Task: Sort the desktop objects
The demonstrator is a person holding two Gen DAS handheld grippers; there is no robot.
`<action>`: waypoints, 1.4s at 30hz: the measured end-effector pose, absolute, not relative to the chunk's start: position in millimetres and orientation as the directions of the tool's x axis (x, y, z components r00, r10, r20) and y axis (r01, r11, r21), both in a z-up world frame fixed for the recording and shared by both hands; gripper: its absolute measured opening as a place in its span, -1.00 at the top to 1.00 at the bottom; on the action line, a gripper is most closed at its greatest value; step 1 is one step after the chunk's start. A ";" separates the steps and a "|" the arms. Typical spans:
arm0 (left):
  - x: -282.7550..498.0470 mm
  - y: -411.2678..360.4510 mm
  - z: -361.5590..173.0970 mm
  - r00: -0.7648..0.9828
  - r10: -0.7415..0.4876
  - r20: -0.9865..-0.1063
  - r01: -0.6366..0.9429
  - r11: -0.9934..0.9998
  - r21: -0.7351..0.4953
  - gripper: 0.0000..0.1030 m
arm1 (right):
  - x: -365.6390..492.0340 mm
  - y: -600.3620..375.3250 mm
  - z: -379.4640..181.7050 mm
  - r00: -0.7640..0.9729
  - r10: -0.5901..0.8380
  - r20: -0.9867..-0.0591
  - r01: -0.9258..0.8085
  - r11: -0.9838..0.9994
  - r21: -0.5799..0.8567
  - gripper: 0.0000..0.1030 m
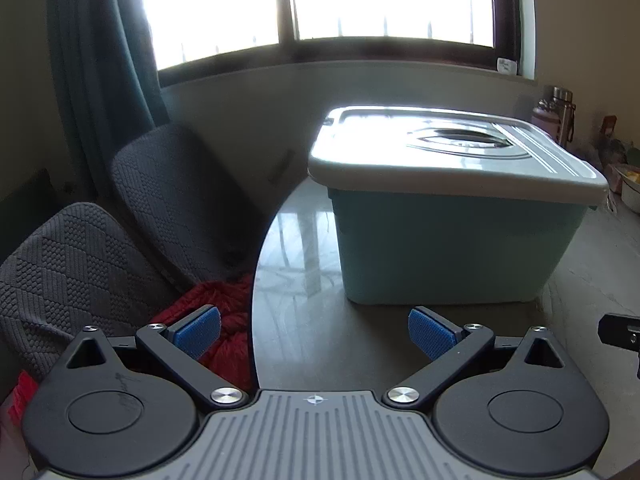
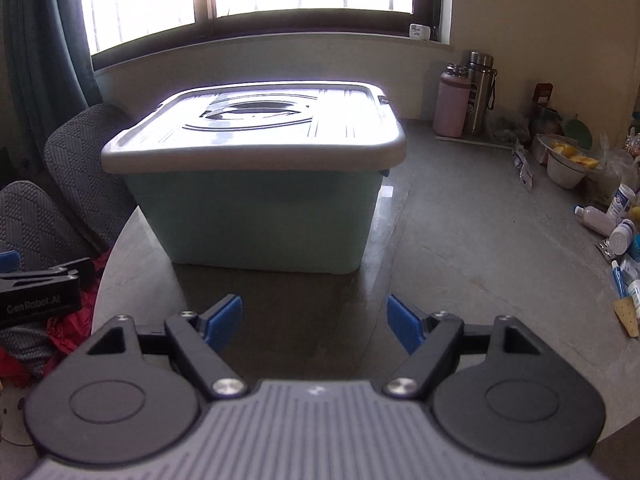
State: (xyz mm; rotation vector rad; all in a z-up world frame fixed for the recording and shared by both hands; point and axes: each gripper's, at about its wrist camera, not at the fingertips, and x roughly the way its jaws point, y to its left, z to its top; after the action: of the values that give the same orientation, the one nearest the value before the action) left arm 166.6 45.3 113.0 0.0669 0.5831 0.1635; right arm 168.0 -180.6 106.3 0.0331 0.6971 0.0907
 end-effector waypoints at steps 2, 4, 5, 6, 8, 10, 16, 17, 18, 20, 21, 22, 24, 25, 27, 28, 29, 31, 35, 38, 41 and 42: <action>164.0 44.0 111.0 0.832 0.171 -0.527 -0.135 0.985 0.107 -0.97 | 164.9 -180.0 103.5 0.768 0.094 -0.633 -0.072 0.996 0.061 -0.55; 163.8 41.7 109.2 0.841 0.155 -0.518 -0.121 0.988 0.099 -0.97 | 162.9 -180.5 100.8 0.772 0.093 -0.628 -0.070 0.996 0.062 -0.55; 163.4 39.8 108.0 0.844 0.149 -0.515 -0.114 0.989 0.099 -0.97 | 161.8 -181.1 99.3 0.775 0.093 -0.625 -0.068 0.996 0.064 -0.55; 163.0 38.0 106.7 0.847 0.143 -0.512 -0.107 0.989 0.099 -0.98 | 161.0 -181.7 97.5 0.777 0.093 -0.623 -0.067 0.996 0.065 -0.55; 161.7 33.9 104.2 0.850 0.140 -0.508 -0.098 0.989 0.108 -0.98 | 159.6 -182.3 94.0 0.778 0.090 -0.622 -0.065 0.996 0.062 -0.55; 160.6 30.3 101.6 0.850 0.141 -0.507 -0.093 0.988 0.120 -0.98 | 158.7 -182.9 91.3 0.775 0.085 -0.626 -0.062 0.996 0.059 -0.55; 159.6 28.5 95.0 0.845 0.130 -0.519 -0.089 0.991 0.104 -0.98 | 154.8 -186.0 87.4 0.777 0.078 -0.625 -0.057 0.997 0.054 -0.55; 159.1 29.3 94.0 0.843 0.124 -0.524 -0.088 0.992 0.094 -0.98 | 154.3 -186.8 86.8 0.775 0.078 -0.627 -0.055 0.997 0.056 -0.55; 159.2 30.2 93.0 0.841 0.121 -0.528 -0.090 0.992 0.084 -0.98 | 153.8 -187.3 86.5 0.773 0.079 -0.629 -0.055 0.997 0.058 -0.55; 159.4 31.6 90.8 0.836 0.117 -0.536 -0.094 0.993 0.070 -0.98 | 152.3 -187.5 86.0 0.772 0.082 -0.631 -0.057 0.997 0.060 -0.55; 159.8 32.0 89.6 0.834 0.115 -0.540 -0.094 0.993 0.066 -0.98 | 151.6 -187.5 85.9 0.771 0.083 -0.631 -0.058 0.997 0.060 -0.55; 160.2 32.3 88.5 0.832 0.113 -0.544 -0.094 0.994 0.062 -0.98 | 151.0 -187.3 86.1 0.772 0.082 -0.631 -0.058 0.997 0.058 -0.55; 160.8 32.6 86.8 0.830 0.108 -0.547 -0.093 0.994 0.055 -0.98 | 150.2 -186.8 86.6 0.773 0.082 -0.629 -0.060 0.997 0.056 -0.55; 160.9 32.6 86.1 0.830 0.105 -0.548 -0.092 0.994 0.051 -0.98 | 150.0 -186.6 86.7 0.774 0.082 -0.628 -0.060 0.997 0.056 -0.55; 160.4 32.4 84.8 0.834 0.098 -0.543 -0.086 0.995 0.047 -0.98 | 149.9 -186.1 86.5 0.774 0.082 -0.628 -0.061 0.997 0.055 -0.55; 160.3 32.3 84.2 0.836 0.098 -0.540 -0.086 0.995 0.048 -0.98 | 149.8 -185.8 86.4 0.775 0.082 -0.627 -0.061 0.997 0.055 -0.55; 160.4 32.1 83.8 0.838 0.098 -0.536 -0.085 0.995 0.050 -0.98 | 149.8 -185.5 86.3 0.775 0.082 -0.627 -0.061 0.997 0.055 -0.55; 160.9 31.6 82.9 0.840 0.106 -0.532 -0.088 0.994 0.059 -0.98 | 149.8 -184.5 86.0 0.774 0.083 -0.627 -0.063 0.997 0.055 -0.55; 161.6 31.3 83.1 0.841 0.113 -0.529 -0.091 0.994 0.069 -0.98 | 150.3 -183.3 86.0 0.773 0.087 -0.628 -0.065 0.996 0.058 -0.55; 162.5 30.8 83.6 0.839 0.117 -0.531 -0.091 0.993 0.075 -0.98 | 150.8 -182.7 86.3 0.772 0.087 -0.629 -0.067 0.996 0.055 -0.55; 162.7 30.7 84.0 0.839 0.114 -0.532 -0.088 0.993 0.074 -0.98 | 151.2 -182.2 86.6 0.771 0.086 -0.631 -0.068 0.996 0.052 -0.55; 162.5 30.3 84.3 0.841 0.111 -0.530 -0.084 0.994 0.075 -0.98 | 151.4 -182.1 86.6 0.771 0.086 -0.631 -0.068 0.996 0.052 -0.55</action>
State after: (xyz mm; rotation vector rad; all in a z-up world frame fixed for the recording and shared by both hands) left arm 162.5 30.3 84.3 0.0491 0.5631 0.1027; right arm 151.4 -182.1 86.6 0.0265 0.6858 0.0837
